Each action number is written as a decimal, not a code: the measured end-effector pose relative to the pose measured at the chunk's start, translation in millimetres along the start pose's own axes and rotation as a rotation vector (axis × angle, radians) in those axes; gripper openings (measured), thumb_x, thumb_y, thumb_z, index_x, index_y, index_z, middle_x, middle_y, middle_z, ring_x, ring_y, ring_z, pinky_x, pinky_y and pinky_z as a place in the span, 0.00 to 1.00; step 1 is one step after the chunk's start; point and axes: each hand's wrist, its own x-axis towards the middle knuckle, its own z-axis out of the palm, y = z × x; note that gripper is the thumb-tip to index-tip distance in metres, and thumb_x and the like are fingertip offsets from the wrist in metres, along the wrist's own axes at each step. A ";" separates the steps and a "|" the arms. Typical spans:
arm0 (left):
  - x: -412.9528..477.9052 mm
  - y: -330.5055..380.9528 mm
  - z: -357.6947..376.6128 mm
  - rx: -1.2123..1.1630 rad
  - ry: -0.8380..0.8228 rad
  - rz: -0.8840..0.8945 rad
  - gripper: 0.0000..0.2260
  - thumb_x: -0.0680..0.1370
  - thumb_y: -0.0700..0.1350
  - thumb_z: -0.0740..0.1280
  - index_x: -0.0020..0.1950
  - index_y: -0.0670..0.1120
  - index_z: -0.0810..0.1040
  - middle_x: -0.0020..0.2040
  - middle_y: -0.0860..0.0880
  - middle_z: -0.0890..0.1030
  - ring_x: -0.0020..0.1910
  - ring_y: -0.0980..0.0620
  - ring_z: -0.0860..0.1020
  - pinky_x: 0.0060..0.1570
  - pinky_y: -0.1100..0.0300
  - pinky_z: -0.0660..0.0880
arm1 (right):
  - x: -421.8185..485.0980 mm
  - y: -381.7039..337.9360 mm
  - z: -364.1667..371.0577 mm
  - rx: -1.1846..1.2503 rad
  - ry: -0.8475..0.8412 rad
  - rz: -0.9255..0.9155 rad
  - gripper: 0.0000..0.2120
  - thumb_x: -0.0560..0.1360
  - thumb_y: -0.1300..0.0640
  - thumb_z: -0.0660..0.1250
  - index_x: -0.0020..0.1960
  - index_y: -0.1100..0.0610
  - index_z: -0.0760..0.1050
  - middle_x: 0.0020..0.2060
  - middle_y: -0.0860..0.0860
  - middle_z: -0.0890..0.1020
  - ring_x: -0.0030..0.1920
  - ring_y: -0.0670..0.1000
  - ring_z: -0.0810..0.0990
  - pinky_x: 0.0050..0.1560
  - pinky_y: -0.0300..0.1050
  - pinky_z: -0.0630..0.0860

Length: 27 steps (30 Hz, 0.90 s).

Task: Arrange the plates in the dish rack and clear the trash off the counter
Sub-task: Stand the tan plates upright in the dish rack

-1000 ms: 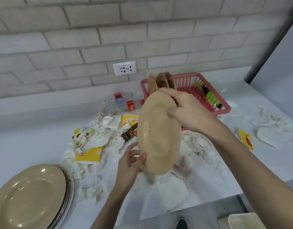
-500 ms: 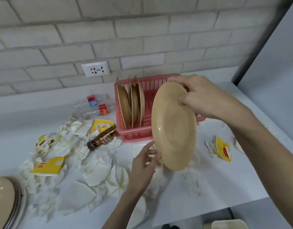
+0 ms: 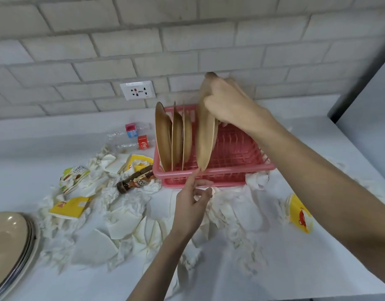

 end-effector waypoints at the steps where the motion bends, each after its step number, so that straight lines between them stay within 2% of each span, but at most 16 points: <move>1: 1.9 0.1 0.0 -0.001 0.005 -0.007 0.25 0.80 0.38 0.66 0.71 0.61 0.67 0.50 0.58 0.83 0.46 0.52 0.82 0.40 0.62 0.78 | 4.7 -0.9 4.9 -0.011 -0.015 -0.006 0.22 0.73 0.64 0.54 0.67 0.60 0.65 0.51 0.58 0.74 0.42 0.58 0.78 0.40 0.49 0.78; 5: 7.8 -5.8 -0.7 -0.016 0.044 -0.045 0.26 0.80 0.37 0.65 0.76 0.53 0.66 0.50 0.60 0.83 0.47 0.49 0.82 0.39 0.62 0.77 | 19.2 -1.3 27.7 -0.051 -0.074 -0.010 0.18 0.76 0.62 0.55 0.66 0.62 0.63 0.51 0.60 0.73 0.52 0.63 0.76 0.44 0.52 0.75; 10: 11.9 -9.2 -1.2 -0.032 0.077 -0.072 0.27 0.80 0.36 0.64 0.77 0.52 0.63 0.50 0.56 0.83 0.47 0.47 0.82 0.40 0.58 0.77 | 35.3 2.4 55.4 -0.004 -0.087 -0.005 0.16 0.79 0.56 0.56 0.64 0.63 0.64 0.54 0.65 0.75 0.56 0.66 0.76 0.47 0.50 0.70; 14: 14.4 -13.4 -1.0 -0.034 0.066 -0.115 0.29 0.80 0.36 0.65 0.78 0.51 0.61 0.52 0.53 0.83 0.47 0.47 0.82 0.39 0.61 0.77 | 45.2 6.5 73.9 -0.040 -0.101 -0.007 0.18 0.80 0.54 0.56 0.66 0.63 0.64 0.53 0.66 0.76 0.55 0.66 0.77 0.46 0.49 0.68; 17: 13.6 -13.7 -2.3 -0.025 0.054 -0.123 0.30 0.80 0.37 0.65 0.79 0.52 0.60 0.53 0.54 0.83 0.47 0.49 0.82 0.38 0.63 0.76 | 46.5 8.1 85.4 -0.067 -0.111 0.002 0.16 0.82 0.52 0.53 0.64 0.61 0.66 0.49 0.61 0.77 0.49 0.62 0.77 0.43 0.49 0.67; 19: 15.2 -14.3 -3.0 -0.021 0.053 -0.132 0.30 0.80 0.37 0.66 0.79 0.52 0.59 0.53 0.54 0.83 0.47 0.49 0.82 0.37 0.63 0.76 | 42.7 8.6 88.4 -0.085 -0.112 -0.031 0.11 0.80 0.55 0.52 0.57 0.60 0.66 0.48 0.60 0.76 0.41 0.60 0.75 0.37 0.47 0.65; 20: 15.9 -14.3 -3.2 -0.015 0.050 -0.135 0.30 0.80 0.38 0.65 0.79 0.52 0.59 0.53 0.54 0.83 0.47 0.49 0.82 0.38 0.63 0.76 | 41.4 8.9 90.0 -0.058 -0.101 -0.018 0.08 0.80 0.58 0.52 0.55 0.60 0.66 0.50 0.61 0.75 0.40 0.59 0.74 0.35 0.47 0.64; 22: 16.0 -13.7 -4.2 -0.001 0.041 -0.135 0.30 0.80 0.38 0.65 0.79 0.52 0.58 0.53 0.55 0.83 0.47 0.50 0.82 0.38 0.62 0.76 | 39.2 10.5 91.5 -0.023 -0.059 -0.039 0.08 0.79 0.64 0.54 0.56 0.63 0.69 0.54 0.61 0.71 0.43 0.62 0.76 0.35 0.50 0.66; 23: 15.4 -13.5 -5.1 0.004 0.037 -0.134 0.30 0.80 0.38 0.66 0.79 0.52 0.58 0.53 0.55 0.83 0.47 0.51 0.82 0.38 0.62 0.76 | 38.2 11.4 91.4 -0.057 -0.039 -0.062 0.09 0.80 0.65 0.55 0.57 0.63 0.70 0.52 0.60 0.71 0.45 0.63 0.77 0.37 0.51 0.68; 25: 14.0 -13.7 -6.9 0.009 0.031 -0.129 0.30 0.80 0.38 0.66 0.79 0.52 0.59 0.52 0.56 0.83 0.47 0.50 0.82 0.38 0.62 0.76 | 39.1 11.1 88.7 -0.128 0.005 -0.070 0.13 0.83 0.56 0.51 0.61 0.61 0.69 0.45 0.57 0.73 0.48 0.63 0.77 0.41 0.53 0.68; 27: 12.5 -14.3 -10.0 0.011 0.026 -0.120 0.30 0.80 0.37 0.66 0.79 0.52 0.60 0.51 0.56 0.83 0.46 0.52 0.82 0.38 0.62 0.76 | 41.3 14.8 88.6 -0.209 0.021 -0.070 0.18 0.84 0.51 0.47 0.66 0.60 0.67 0.48 0.59 0.76 0.51 0.63 0.77 0.44 0.53 0.69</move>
